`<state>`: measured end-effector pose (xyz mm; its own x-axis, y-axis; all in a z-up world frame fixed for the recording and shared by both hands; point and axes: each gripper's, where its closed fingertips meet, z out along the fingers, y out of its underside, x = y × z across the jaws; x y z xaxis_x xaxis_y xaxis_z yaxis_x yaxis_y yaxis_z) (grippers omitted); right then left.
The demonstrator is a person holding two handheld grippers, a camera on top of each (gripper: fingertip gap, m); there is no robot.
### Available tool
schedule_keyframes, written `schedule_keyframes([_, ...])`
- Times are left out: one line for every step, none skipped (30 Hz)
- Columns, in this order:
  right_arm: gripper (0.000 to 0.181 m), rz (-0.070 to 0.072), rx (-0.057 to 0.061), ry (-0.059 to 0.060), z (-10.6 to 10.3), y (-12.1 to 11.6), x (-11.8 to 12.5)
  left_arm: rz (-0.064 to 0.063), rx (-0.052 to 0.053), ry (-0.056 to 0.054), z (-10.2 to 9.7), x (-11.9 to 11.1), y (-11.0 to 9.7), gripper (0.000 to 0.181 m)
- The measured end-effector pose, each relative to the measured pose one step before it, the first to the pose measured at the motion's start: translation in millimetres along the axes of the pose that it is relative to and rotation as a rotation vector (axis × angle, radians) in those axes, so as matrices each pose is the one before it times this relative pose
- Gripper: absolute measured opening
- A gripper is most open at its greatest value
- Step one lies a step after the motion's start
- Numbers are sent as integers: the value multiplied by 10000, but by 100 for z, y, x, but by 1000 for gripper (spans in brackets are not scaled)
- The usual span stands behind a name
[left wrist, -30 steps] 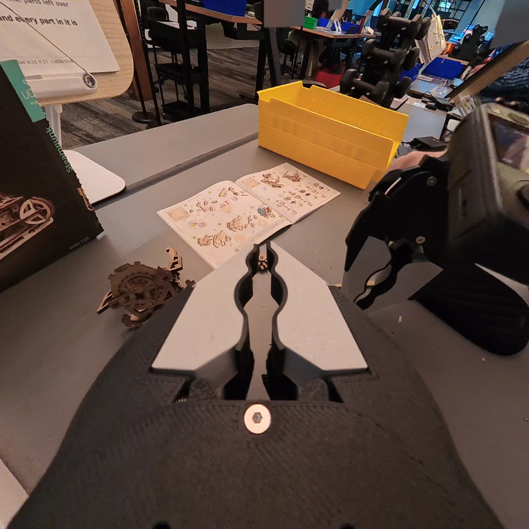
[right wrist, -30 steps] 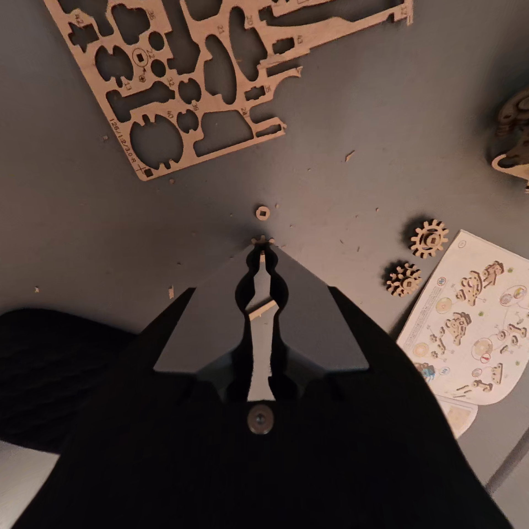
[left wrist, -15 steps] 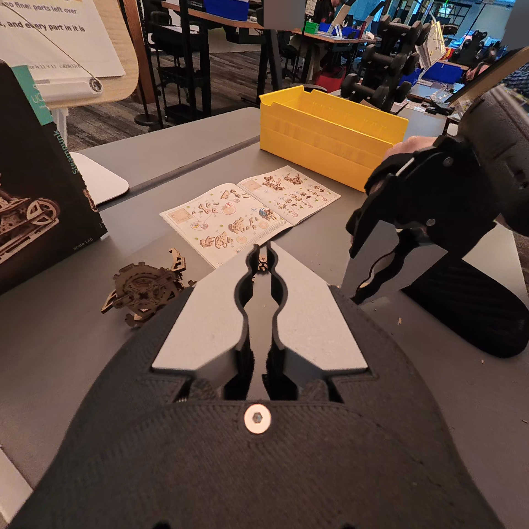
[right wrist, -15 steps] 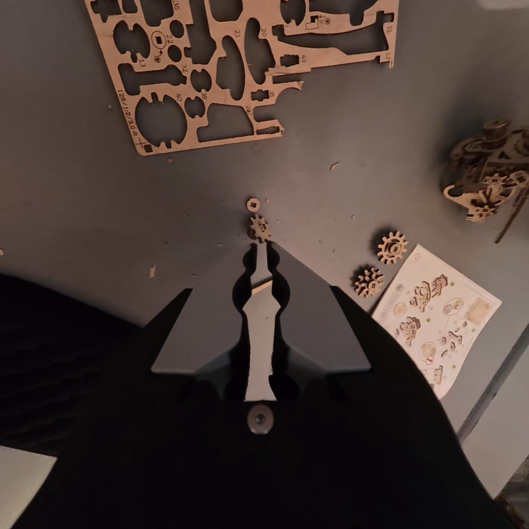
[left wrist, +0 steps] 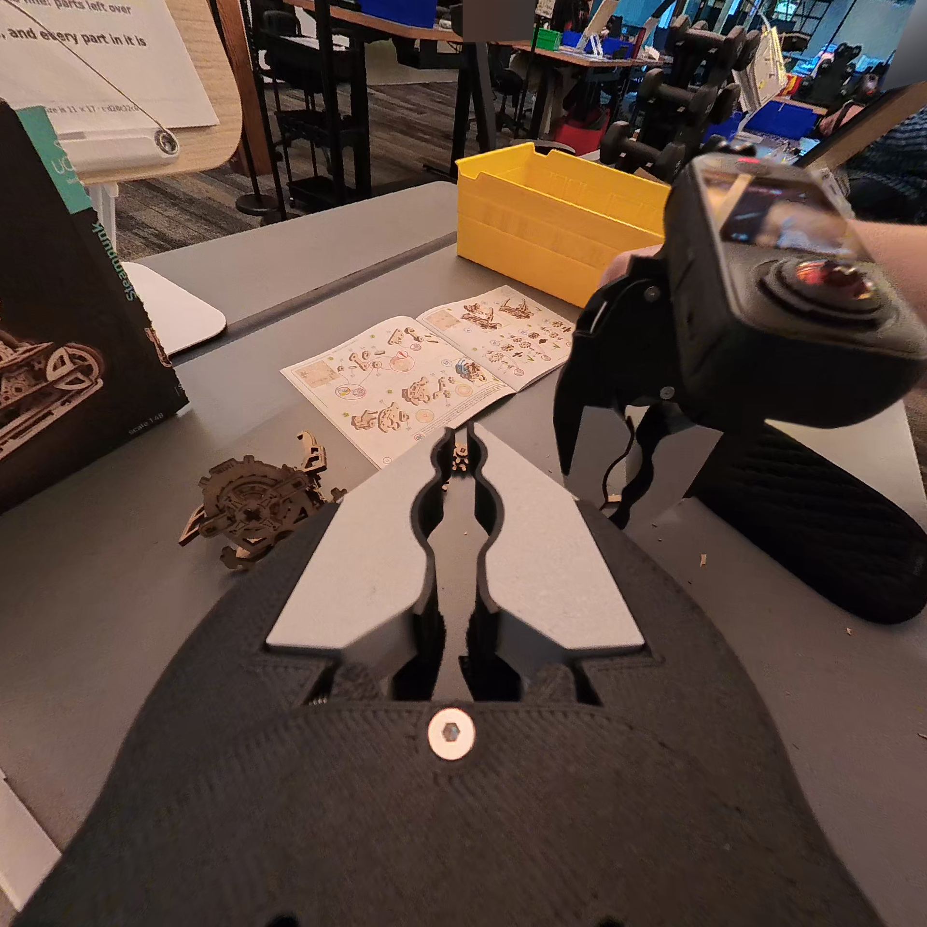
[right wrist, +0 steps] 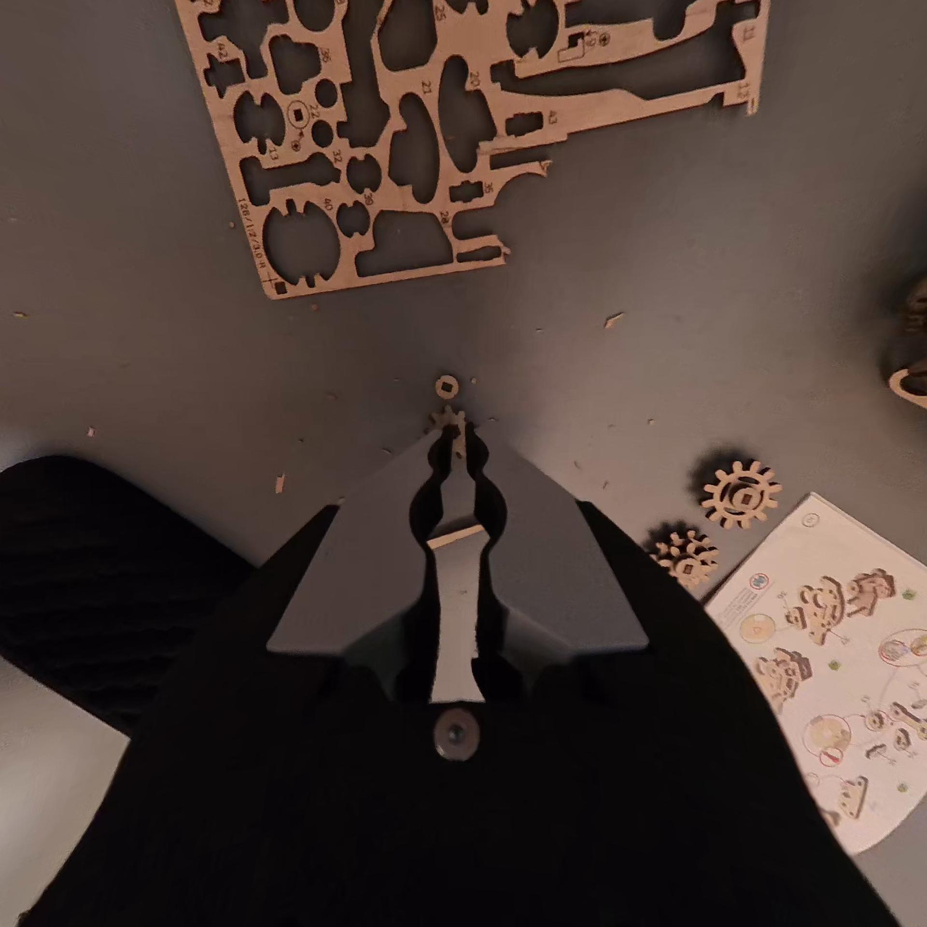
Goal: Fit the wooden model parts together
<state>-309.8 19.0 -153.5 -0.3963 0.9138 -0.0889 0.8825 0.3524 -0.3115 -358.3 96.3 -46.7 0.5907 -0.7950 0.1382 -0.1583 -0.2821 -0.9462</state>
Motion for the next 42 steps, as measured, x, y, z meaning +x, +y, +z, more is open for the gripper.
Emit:
schedule_keyframes([2, 33, -15, -140, 20, 92, -129, 4, 4, -4, -6, 1, -12, 3])
schedule_keyframes([2, 36, -11, -101, -30, 102, -138, -2, 7, 5, -6, 5, -18, 3])
schedule_keyframes([2, 5, -40, -70, -48, 160, -134, -5, 12, -4, -22, -1, -39, 3])
schedule_keyframes([2, -59, -42, -5, -58, 169, -104, -3, 14, -2, -22, -9, -21, 3])
schedule_keyframes([2, -94, -67, 6, -14, 246, -153, -8, 9, 2, -15, 0, -28, 3])
schedule_keyframes([1, -93, -44, -64, 5, 219, -289, -12, 8, -3, -5, -15, -11, 3])
schedule_keyframes([0, -84, 15, 0, 3, 111, -209, -11, 2, 0, 2, -7, 5, 3])
schedule_keyframes([0, -77, 112, 54, -39, -57, -121, -12, -8, -10, 8, -22, 15, 3])
schedule_keyframes([0, -46, 37, 42, 13, 8, -150, 1, -12, -5, 19, -6, 29, 3])
schedule_keyframes([1, -30, 54, 63, -5, -68, -106, 9, -8, 1, 21, 11, 16, 3])
schedule_keyframes([3, -29, 5, 105, -5, -51, -28, 8, -9, -1, 18, 11, 7, 3])
schedule_keyframes([6, -51, -28, 160, -12, -32, 68, 10, -9, -5, 15, 11, 20, 3])
schedule_keyframes([7, -64, -39, 87, 13, -30, -22, 10, -12, -3, 18, 5, 21, 3])
schedule_keyframes([7, -61, -59, 50, 21, -9, -78, 4, -11, -3, 19, -6, 28, 3])
schedule_keyframes([7, -74, -25, 101, 16, -77, 27, -4, -10, 0, 18, -9, 25, 3])
schedule_keyframes([7, -76, -17, 133, 11, -69, 96, -7, -4, 4, 16, 5, 20, 3])
schedule_keyframes([7, -61, -41, 105, 0, -29, 101, -4, -3, -1, 6, -8, 11, 3])
schedule_keyframes([7, -36, 4, 130, -42, -67, 185, 1, -5, -6, 13, -12, 12, 3])
schedule_keyframes([7, -12, 60, 95, -71, -128, 168, 4, -3, -1, -2, -4, 4, 3])
schedule_keyframes([7, 22, 72, 64, -80, -152, 147, 4, -3, 0, 0, 11, 6, 3])
schedule_keyframes([7, 46, 48, 79, -37, -104, 186, 2, 0, -3, -3, -4, -10, 3])
schedule_keyframes([7, 57, -26, 43, 9, 26, 140, -1, 7, 3, -3, -2, -8, 3])
schedule_keyframes([7, 24, -65, -31, 82, 89, -10, -3, 4, 0, -8, -2, -14, 3])
schedule_keyframes([7, 2, -50, -34, 99, 77, -56, -1, 1, 4, 1, 6, -2, 3])
schedule_keyframes([6, 20, -71, -27, 130, 95, -37, 0, -1, 0, -17, 4, -4, 3])
schedule_keyframes([6, 23, -97, -24, 139, 143, -49, 6, 10, -8, -20, -16, -27, 3])
schedule_keyframes([6, 12, -86, 0, 130, 111, -25, 0, 14, -1, -17, -2, -32, 3])
schedule_keyframes([6, 31, 17, 53, 30, -51, 56, -12, 8, 0, -13, -2, -18, 3])
schedule_keyframes([6, 58, -45, 69, 19, 31, 76, -8, 7, 0, -11, -6, -7, 3])
schedule_keyframes([6, 53, -65, 48, 4, 23, 0, -2, 0, -5, -10, -25, 0, 3])
schedule_keyframes([6, -34, -71, 76, 7, -9, -36, -2, 0, -8, 0, -9, 1, 3])
schedule_keyframes([4, -119, -68, 59, 9, 3, -129, -4, -1, 0, 0, -13, 9, 3])
schedule_keyframes([4, -95, -80, 134, 3, 36, -4, -2, 0, 6, 3, 8, 10, 3])
schedule_keyframes([4, 5, -84, 86, 7, 34, 5, -1, 0, -6, 8, -18, 7, 3])
schedule_keyframes([3, 74, -67, 29, 3, 18, -7, -4, -9, -4, 10, -21, 26, 3])
schedule_keyframes([3, 97, -57, -7, 7, 29, -20, -9, -13, -1, 16, -23, 38, 3])
schedule_keyframes([4, 73, -83, -30, 14, 39, -33, -10, -7, -7, 12, -36, 31, 3])
schedule_keyframes([4, -1, -89, -5, 5, 6, -6, -10, -6, -4, 5, -22, 23, 3])
schedule_keyframes([3, -58, -106, 11, -4, -4, 7, -5, 1, -4, -15, -14, 2, 3])
schedule_keyframes([3, -11, -115, -6, 13, -3, -11, 2, 10, -13, -36, -33, -24, 3])
schedule_keyframes([3, 15, -117, -14, -1, 13, -4, 3, 20, -19, -34, -34, -35, 3])
schedule_keyframes([3, 35, -133, -17, 2, 6, 3, -6, 22, -6, -51, -21, -44, 3])
